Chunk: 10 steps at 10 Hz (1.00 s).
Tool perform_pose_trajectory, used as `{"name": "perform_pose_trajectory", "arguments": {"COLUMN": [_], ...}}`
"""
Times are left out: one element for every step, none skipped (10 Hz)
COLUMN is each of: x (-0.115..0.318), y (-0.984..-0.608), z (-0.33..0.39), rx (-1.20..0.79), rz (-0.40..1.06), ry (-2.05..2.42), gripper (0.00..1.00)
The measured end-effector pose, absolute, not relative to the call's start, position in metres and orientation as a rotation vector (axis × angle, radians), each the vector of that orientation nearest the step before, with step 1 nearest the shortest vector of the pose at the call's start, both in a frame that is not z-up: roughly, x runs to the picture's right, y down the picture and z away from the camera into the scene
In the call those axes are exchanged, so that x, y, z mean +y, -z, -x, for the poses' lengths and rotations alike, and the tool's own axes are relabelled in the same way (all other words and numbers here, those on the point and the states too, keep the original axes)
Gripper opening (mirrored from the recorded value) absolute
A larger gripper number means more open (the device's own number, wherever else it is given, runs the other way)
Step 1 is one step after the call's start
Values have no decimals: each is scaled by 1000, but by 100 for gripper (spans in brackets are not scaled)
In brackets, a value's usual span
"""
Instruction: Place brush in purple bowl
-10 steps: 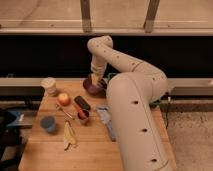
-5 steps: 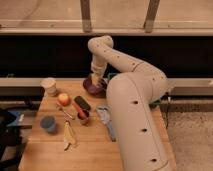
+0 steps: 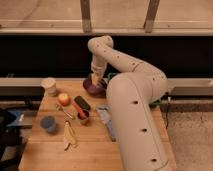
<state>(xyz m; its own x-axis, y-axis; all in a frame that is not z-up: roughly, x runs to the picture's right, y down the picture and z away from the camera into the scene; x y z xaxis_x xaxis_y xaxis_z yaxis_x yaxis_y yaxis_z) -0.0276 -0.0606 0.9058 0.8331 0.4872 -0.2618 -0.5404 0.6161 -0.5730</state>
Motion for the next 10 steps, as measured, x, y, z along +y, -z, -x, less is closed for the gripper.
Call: {"name": "perform_pose_trajectory", "arguments": {"x": [-61, -61, -61, -61, -61, -61, -61, -61, -61, -61], "y": [-906, -906, -906, -906, -906, -906, -906, -906, -906, -906], "z": [28, 28, 28, 28, 29, 30, 29, 29, 29, 29], "rx": [83, 83, 83, 82, 82, 81, 82, 82, 81, 82], "rz": [687, 687, 687, 687, 687, 687, 687, 687, 687, 687], "ry": [-592, -592, -592, -592, -591, -590, -591, -591, -591, -591], "gripper": [69, 78, 80, 80, 80, 80, 80, 80, 80, 80]}}
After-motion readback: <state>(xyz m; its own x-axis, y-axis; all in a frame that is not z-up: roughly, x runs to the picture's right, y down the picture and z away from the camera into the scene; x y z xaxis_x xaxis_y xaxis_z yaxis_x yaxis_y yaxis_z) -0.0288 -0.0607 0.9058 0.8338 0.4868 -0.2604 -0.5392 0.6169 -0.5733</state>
